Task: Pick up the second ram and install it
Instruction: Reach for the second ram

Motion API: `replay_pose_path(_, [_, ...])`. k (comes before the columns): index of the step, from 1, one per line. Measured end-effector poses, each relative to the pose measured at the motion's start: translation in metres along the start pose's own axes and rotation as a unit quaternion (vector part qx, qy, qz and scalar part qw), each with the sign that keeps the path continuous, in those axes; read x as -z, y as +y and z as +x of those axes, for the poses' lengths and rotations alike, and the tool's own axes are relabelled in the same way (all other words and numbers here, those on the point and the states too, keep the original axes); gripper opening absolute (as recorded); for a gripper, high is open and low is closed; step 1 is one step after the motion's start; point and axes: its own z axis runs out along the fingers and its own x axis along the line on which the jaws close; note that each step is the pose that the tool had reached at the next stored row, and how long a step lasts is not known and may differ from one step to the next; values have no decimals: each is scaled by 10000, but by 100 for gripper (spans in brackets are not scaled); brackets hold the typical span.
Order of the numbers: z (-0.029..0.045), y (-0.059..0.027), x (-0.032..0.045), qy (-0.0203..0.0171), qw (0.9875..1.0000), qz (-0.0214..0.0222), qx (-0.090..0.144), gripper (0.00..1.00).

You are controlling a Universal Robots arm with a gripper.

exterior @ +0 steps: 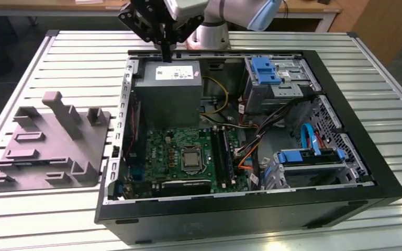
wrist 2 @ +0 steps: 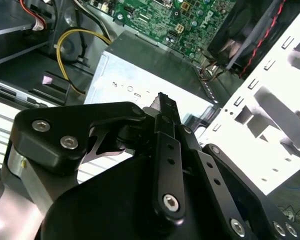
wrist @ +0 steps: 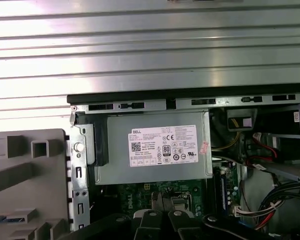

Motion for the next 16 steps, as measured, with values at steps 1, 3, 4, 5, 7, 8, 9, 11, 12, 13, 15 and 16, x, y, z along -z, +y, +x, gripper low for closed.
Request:
replay_pose_path(1, [12,-1,0,0,10000,0,0,10])
replay_pose_path(3, [33,-2,1,0,10000,0,0,10])
replay_pose_path(4, [42,-3,1,0,10000,0,0,10])
replay_pose_path(5, [52,-4,2,0,10000,0,0,10])
replay_pose_path(7, [74,-6,2,0,10000,0,0,10])
replay_pose_path(8, [86,-6,2,0,10000,0,0,10])
replay_pose_path(9, [97,-7,3,0,10000,0,0,10])
replay_pose_path(11, [122,-9,4,0,10000,0,0,10])
replay_pose_path(12, [134,-10,4,0,10000,0,0,10])
replay_pose_path(13, [147,-11,4,0,10000,0,0,10])
replay_pose_path(15, [169,-13,5,0,10000,0,0,10])
replay_pose_path(16, [176,-13,5,0,10000,0,0,10])
